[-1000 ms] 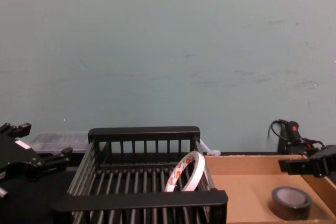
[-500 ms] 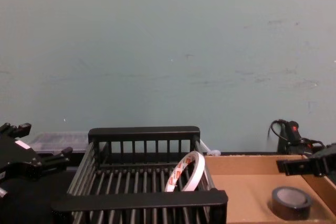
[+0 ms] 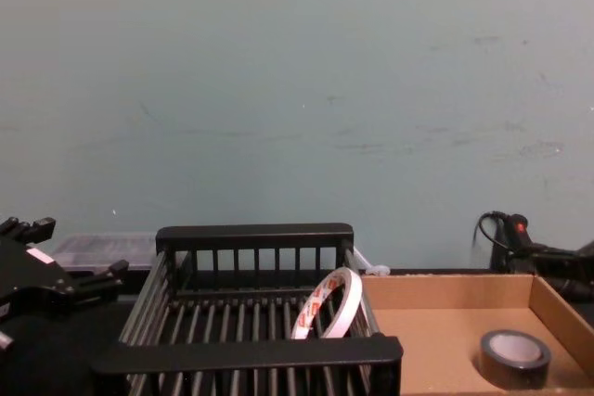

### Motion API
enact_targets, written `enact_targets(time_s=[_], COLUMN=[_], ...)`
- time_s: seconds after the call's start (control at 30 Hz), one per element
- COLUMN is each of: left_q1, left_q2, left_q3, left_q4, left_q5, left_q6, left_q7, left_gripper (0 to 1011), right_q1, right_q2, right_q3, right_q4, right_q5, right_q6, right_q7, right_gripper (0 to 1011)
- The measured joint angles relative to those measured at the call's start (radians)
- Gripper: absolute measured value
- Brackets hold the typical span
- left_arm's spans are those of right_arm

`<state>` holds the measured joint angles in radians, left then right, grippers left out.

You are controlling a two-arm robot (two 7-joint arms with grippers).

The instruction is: Pick up the white tape and place it into the black box , Pick up the silver tape and place it into the brown box.

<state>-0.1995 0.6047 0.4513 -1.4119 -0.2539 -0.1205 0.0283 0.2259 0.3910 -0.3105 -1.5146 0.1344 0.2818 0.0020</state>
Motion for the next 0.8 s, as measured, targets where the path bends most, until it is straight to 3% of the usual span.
enact_targets(time_s=[0.27,0.8], left_q1=[0.0,0.0], left_q2=[0.0,0.0], left_q3=[0.0,0.0], left_q4=[0.0,0.0], left_q5=[0.0,0.0], left_q6=[0.0,0.0], left_q7=[0.0,0.0], left_gripper=[1001,1001], right_q1=[-0.038,-0.059], right_q2=[-0.017,-0.038], right_q3=[-0.024,-0.003], right_q4=[0.026,0.045], right_q5=[-0.137,-0.171], right_q6=[-0.066,-0.073], right_q7=[-0.12,-0.129], right_gripper=[1002,1002])
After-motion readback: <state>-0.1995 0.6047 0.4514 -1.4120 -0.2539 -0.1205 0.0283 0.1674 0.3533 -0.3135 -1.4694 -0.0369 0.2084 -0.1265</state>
